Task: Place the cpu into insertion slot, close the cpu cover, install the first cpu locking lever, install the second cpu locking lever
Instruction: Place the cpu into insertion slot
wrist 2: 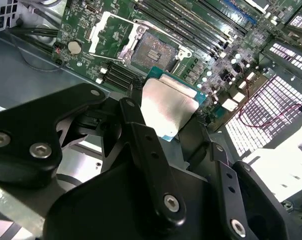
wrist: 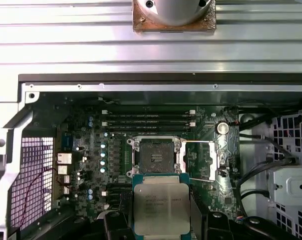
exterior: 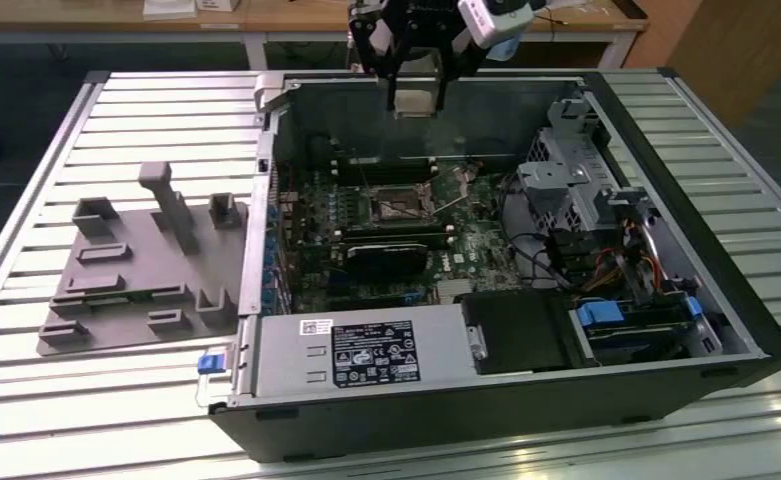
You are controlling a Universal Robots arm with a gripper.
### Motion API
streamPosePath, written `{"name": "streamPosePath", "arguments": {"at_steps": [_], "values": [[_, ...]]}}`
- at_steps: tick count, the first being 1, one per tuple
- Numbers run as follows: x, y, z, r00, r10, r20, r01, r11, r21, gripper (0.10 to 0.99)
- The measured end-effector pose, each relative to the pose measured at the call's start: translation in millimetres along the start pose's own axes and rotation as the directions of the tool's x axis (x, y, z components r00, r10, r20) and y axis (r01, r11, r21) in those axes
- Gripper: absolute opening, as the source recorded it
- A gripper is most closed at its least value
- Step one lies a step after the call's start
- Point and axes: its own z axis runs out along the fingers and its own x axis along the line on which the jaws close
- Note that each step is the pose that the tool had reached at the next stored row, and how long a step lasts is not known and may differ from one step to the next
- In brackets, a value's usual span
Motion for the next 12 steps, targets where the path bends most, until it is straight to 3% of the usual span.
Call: {"name": "streamPosePath", "arguments": {"at_steps": [12], "values": [[-0.1, -0.6, 6.2, 1.0, 0.0, 0.0, 0.0, 1.0, 0.0, 0.541]]}}
